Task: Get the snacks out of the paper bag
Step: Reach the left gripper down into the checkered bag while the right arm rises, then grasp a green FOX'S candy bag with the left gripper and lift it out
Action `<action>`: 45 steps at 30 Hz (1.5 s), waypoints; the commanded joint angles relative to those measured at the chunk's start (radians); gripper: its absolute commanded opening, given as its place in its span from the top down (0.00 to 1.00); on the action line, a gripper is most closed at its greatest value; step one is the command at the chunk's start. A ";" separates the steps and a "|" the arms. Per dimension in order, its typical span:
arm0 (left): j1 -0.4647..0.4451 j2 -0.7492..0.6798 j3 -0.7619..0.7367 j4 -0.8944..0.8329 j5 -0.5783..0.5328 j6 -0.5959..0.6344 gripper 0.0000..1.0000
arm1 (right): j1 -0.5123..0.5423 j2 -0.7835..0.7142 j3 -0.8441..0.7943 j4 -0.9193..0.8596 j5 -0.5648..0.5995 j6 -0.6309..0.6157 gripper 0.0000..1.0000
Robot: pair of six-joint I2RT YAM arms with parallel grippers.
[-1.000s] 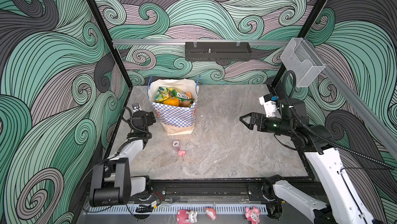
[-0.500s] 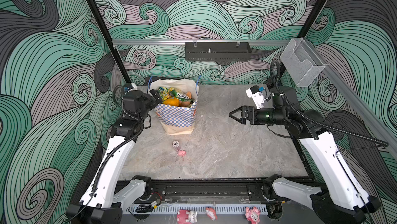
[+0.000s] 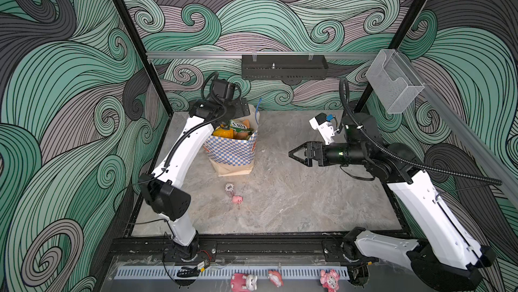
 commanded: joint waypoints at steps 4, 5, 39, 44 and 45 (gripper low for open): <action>0.008 0.214 0.249 -0.290 -0.199 0.135 0.06 | 0.006 -0.039 -0.017 0.010 0.043 0.009 0.01; 0.015 0.242 0.276 -0.303 -0.207 0.136 0.09 | 0.007 -0.039 -0.017 0.010 0.042 0.007 0.01; 0.057 0.293 0.338 -0.263 0.013 0.114 1.00 | 0.024 -0.116 0.034 0.057 0.279 -0.009 0.01; 0.062 0.251 0.381 -0.252 0.032 0.114 1.00 | 0.023 -0.138 0.018 0.096 0.296 -0.024 0.01; 0.062 0.244 0.393 -0.251 0.033 0.114 1.00 | 0.023 -0.136 0.017 0.095 0.294 -0.023 0.01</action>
